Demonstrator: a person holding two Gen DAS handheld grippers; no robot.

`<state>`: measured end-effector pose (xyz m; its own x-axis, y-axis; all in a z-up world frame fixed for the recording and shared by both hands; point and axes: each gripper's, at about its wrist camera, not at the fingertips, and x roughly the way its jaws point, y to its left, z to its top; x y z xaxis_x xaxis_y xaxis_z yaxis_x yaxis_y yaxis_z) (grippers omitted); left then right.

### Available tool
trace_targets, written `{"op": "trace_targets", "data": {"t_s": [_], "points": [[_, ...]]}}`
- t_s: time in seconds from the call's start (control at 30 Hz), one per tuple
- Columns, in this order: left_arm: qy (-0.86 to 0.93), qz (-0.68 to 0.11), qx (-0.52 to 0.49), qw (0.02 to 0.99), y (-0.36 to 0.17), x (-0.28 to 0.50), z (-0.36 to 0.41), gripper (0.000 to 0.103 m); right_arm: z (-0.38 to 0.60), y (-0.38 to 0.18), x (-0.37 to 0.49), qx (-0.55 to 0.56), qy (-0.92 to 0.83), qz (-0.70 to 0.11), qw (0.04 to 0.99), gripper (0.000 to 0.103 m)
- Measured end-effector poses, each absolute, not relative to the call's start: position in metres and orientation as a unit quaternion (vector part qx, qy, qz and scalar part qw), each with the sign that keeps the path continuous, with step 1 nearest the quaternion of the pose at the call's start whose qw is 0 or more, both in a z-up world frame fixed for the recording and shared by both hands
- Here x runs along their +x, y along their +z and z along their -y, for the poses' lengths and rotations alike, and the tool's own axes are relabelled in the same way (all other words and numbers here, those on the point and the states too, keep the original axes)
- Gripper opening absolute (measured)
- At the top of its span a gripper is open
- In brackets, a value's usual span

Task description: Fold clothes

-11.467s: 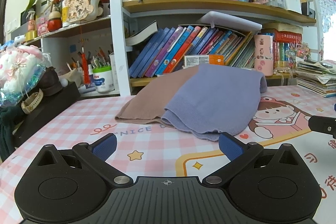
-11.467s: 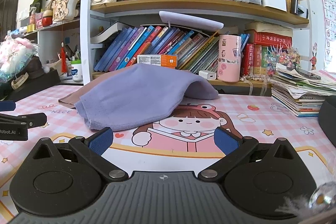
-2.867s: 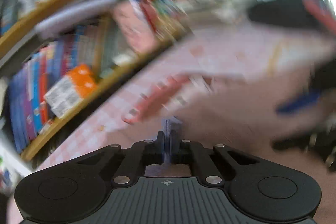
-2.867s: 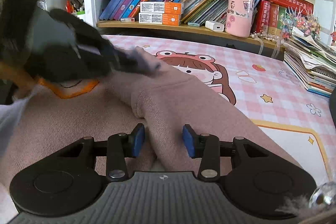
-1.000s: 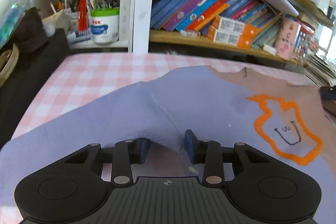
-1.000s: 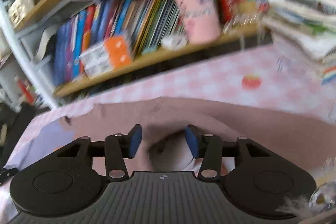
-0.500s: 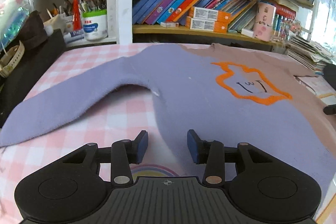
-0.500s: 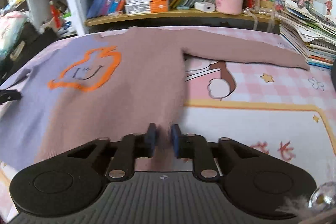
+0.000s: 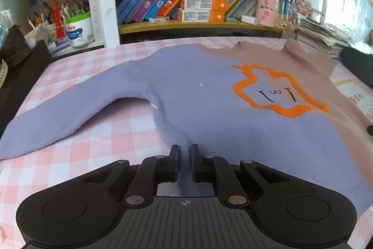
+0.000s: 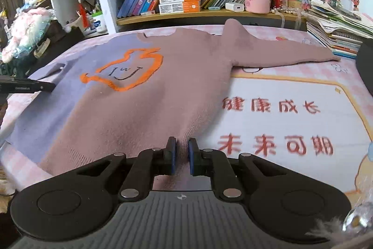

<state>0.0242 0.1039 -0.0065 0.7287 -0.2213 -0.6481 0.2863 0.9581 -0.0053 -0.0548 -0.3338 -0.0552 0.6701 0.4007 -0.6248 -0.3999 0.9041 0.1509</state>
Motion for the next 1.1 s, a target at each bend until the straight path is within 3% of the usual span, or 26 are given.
{"op": "trace_targets", "data": {"t_s": [0.23,0.67,0.8,0.87,0.93,1.1], "points": [[-0.131,-0.344,0.045,0.929,-0.006,0.018,-0.106,0.008,0.334,-0.055,-0.062,0.007,0.234,-0.342,0.910,0.010],[-0.115,-0.333,0.012,0.936,-0.009,0.090,-0.105,0.008,0.327,-0.060,-0.017,-0.027,0.172,-0.311,0.934,0.010],[-0.110,-0.330,-0.004,0.937,-0.011,0.057,-0.108,0.018,0.331,-0.062,-0.007,-0.030,0.162,-0.308,0.937,0.011],[-0.105,-0.329,-0.035,0.938,-0.011,0.041,-0.115,0.028,0.335,-0.061,-0.003,-0.023,0.163,-0.314,0.935,0.013],[-0.107,-0.321,-0.058,0.939,-0.009,0.027,-0.117,0.045,0.339,-0.061,-0.001,-0.016,0.164,-0.318,0.934,0.015],[-0.118,-0.323,-0.072,0.936,-0.013,0.007,-0.109,0.046,0.348,-0.060,-0.015,0.013,0.169,-0.328,0.929,0.021]]}}
